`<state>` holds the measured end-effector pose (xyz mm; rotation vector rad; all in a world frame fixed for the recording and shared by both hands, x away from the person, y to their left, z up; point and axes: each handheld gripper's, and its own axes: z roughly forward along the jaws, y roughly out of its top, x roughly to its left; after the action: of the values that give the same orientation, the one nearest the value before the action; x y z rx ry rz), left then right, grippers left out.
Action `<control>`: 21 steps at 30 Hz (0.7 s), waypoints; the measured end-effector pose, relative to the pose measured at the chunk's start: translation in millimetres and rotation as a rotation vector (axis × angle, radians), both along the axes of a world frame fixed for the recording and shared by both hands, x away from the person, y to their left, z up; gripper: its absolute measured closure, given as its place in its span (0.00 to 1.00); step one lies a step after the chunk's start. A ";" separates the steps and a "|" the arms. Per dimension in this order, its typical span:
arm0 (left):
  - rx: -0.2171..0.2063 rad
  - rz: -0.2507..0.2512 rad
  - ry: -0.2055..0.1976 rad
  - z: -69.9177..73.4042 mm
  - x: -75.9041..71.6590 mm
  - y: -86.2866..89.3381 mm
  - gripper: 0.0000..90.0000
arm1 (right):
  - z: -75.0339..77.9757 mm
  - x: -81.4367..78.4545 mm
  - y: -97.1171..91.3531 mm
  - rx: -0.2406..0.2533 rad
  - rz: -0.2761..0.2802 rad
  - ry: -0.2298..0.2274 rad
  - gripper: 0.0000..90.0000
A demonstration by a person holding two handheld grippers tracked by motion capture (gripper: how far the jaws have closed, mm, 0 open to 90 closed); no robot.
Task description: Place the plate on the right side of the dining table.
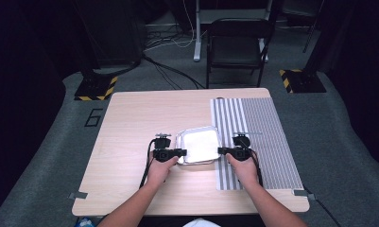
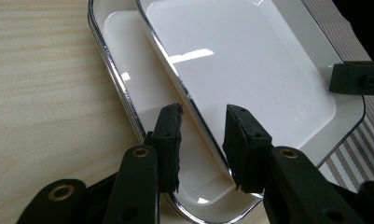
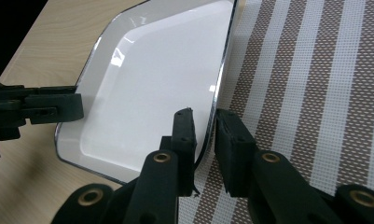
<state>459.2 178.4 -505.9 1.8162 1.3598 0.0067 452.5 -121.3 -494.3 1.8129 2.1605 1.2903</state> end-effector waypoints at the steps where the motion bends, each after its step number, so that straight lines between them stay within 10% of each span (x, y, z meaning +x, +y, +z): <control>1: 0.000 0.000 0.000 0.0 0.0 0.0 0.73 | 0.0 0.0 0.0 0.000 0.000 0.000 0.87; 21: -0.034 -0.044 0.007 -2.6 -9.1 -4.1 0.67 | -7.8 -4.7 -4.7 0.059 -0.012 0.024 0.89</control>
<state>450.1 174.3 -508.4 1.8186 1.3170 -0.0457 447.8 -126.0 -502.1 1.8701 2.1422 1.3507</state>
